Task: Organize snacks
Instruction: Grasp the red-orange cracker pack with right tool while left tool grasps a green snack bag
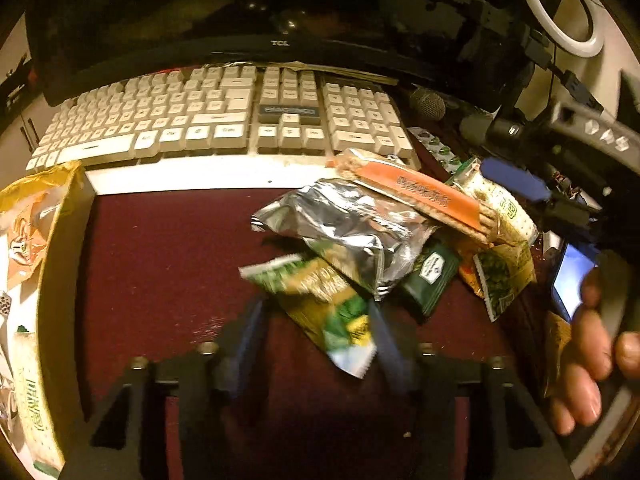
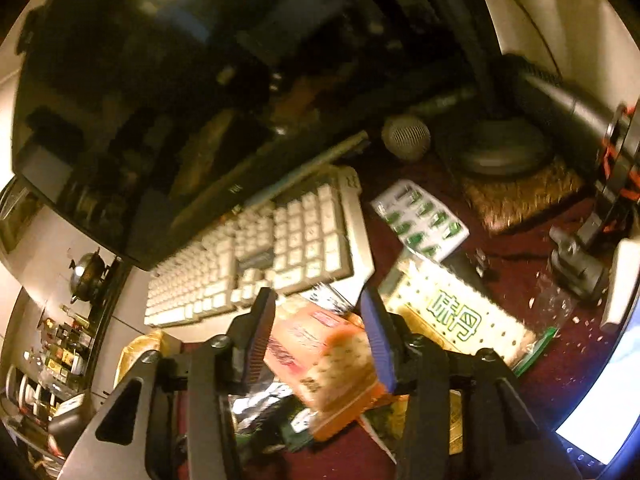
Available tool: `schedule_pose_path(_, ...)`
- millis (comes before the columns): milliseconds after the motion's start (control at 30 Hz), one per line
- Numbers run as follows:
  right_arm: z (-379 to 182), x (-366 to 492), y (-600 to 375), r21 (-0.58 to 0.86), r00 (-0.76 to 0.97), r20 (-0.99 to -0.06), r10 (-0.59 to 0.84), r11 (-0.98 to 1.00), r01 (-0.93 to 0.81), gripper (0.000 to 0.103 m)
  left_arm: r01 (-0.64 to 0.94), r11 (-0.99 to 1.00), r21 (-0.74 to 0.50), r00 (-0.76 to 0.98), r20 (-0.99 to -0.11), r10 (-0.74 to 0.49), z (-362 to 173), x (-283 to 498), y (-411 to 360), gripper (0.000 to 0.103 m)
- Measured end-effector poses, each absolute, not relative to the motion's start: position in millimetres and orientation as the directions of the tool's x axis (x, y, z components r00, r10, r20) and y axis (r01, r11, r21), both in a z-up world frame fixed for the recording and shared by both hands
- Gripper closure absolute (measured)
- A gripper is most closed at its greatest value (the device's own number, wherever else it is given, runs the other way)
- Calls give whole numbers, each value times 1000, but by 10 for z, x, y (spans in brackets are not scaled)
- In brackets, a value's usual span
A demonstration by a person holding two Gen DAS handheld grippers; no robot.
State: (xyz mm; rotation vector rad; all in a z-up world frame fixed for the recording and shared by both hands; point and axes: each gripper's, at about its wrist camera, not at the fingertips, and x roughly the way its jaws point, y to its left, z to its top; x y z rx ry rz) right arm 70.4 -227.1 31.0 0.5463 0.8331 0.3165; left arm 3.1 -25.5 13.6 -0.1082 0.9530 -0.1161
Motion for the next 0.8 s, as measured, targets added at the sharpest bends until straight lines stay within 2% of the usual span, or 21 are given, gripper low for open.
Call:
schedule_pose_path(167,199,764,-2225,536,610,-658,441,843,-30,58,36,989,-142,595,-793,-135,174,-94,-74,52)
schedule_pose_path(300,163,751,-2080,531,566,-671,479,843,-84,50,5,990,-140,618,-778,-113,201,-123,60,52)
schedule_pose_path(433,158,714,-1917,582,496,-643,583,793,-178,49,-8,986,-165,614,-779,-125,159,-104,135,52)
schedule_pose_path(567,187,692,-1888,554,506,-650,567,809,-195,48,-24,982,-185,618,-775,-131,135,-36,165,52)
schedule_pose_path(667,194,675,-1830,547,504,-647,572,809,-215,38,-28,982,-185,615,-778,-129,136,-10,171,47)
schedule_pose_path(700,195,672,-1787,530,505,-654,564,817,-226,34,-34,984,-177,616,-779,-119,140,-11,170,42)
schedule_pose_path(733,206,662,-1750,510,505,-662,553,827,-238,32,-38,984,-173,617,-779,-113,137,-2,170,38)
schedule_pose_path(800,195,653,-1647,462,510,-681,526,849,-258,32,-41,984,-175,618,-778,-113,130,17,176,36)
